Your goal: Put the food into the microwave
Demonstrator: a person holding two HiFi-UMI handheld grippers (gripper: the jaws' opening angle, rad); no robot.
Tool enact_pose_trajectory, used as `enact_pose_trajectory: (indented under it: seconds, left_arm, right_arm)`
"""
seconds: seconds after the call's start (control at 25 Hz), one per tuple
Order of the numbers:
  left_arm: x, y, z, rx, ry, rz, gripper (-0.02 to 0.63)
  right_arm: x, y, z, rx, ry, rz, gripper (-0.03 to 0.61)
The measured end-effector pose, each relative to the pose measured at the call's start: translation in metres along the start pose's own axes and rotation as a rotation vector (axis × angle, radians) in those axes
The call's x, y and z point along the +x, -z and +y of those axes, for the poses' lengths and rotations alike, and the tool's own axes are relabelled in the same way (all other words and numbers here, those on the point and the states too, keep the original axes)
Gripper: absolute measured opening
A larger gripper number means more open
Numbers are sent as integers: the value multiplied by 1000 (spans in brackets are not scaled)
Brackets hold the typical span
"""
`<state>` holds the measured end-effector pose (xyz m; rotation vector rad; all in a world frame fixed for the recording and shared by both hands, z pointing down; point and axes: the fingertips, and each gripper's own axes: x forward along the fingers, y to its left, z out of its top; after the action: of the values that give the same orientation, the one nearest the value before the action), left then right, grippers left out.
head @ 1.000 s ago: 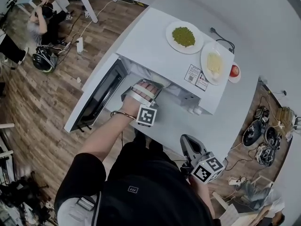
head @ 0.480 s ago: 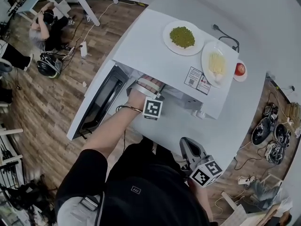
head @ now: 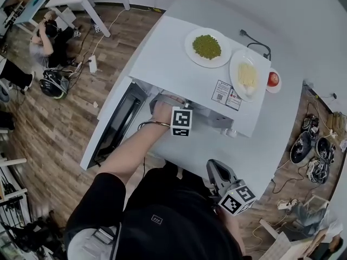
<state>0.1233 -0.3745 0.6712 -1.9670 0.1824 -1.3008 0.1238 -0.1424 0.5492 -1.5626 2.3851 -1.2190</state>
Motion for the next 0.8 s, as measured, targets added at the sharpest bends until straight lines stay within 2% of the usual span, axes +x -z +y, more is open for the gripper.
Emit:
enact_pose_trajectory:
  seconds: [0.16, 0.24, 0.4, 0.64, 0.8]
  left_arm:
    - [-5, 0, 0, -54, 54, -18, 211]
    - [-13, -1, 9, -105, 6, -39, 232]
    - [-28, 4, 18, -206, -88, -64, 232]
    - [-53, 8, 3, -332, -149, -82, 232]
    - [-78, 6, -16, -390, -144, -89, 232]
  right_arm:
    - [2, -6, 8, -17, 12, -7, 11]
    - [2, -9, 11, -32, 22, -5, 11]
    - [5, -16, 18, -62, 39, 0, 11]
    - [15, -27, 29, -120, 23, 16, 11]
    - [20, -42, 40, -169, -25, 7, 11]
